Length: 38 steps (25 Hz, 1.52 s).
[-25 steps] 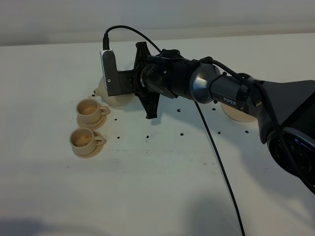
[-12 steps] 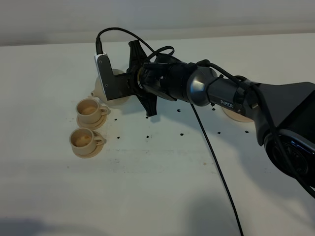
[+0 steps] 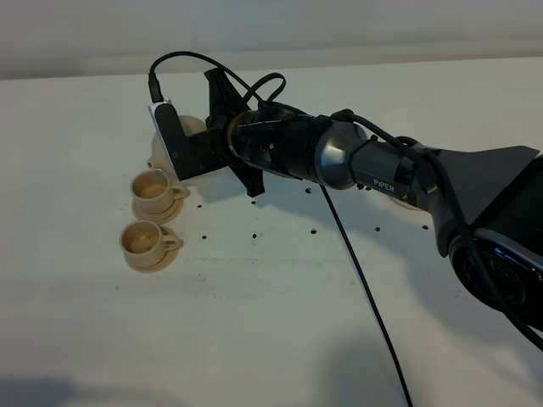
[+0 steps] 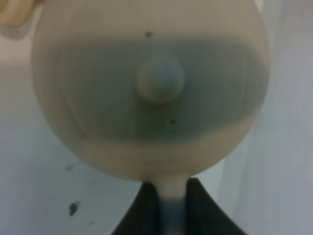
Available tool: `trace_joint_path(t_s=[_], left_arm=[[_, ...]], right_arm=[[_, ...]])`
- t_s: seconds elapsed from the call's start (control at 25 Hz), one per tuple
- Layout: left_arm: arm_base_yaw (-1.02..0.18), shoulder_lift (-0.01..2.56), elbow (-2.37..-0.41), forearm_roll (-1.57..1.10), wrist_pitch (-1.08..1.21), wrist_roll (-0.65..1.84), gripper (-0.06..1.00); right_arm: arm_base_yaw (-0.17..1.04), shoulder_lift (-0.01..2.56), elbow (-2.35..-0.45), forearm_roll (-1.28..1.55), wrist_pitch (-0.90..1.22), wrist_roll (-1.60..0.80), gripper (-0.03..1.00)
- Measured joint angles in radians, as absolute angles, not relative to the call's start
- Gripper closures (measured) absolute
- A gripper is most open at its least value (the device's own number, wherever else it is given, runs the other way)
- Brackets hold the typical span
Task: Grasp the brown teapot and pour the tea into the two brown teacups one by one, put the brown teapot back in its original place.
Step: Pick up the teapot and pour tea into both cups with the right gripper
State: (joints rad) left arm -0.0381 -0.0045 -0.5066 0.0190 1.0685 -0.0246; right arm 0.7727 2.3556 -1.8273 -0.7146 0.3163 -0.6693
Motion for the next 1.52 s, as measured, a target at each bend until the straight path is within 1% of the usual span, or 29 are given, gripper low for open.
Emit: trace_joint_path(t_s=[1.0,1.52], left_arm=[[-0.038,-0.004,-0.507,0.019,1.069,-0.025,0.41],[-0.038,-0.004,-0.507,0.019,1.069,-0.025,0.41]], right_arm=[[0.781,2.384,-1.827,-0.970,0.276,-0.605,0.88],[0.782,2.384,-1.827,-1.032,0.260,-0.603,0.88]])
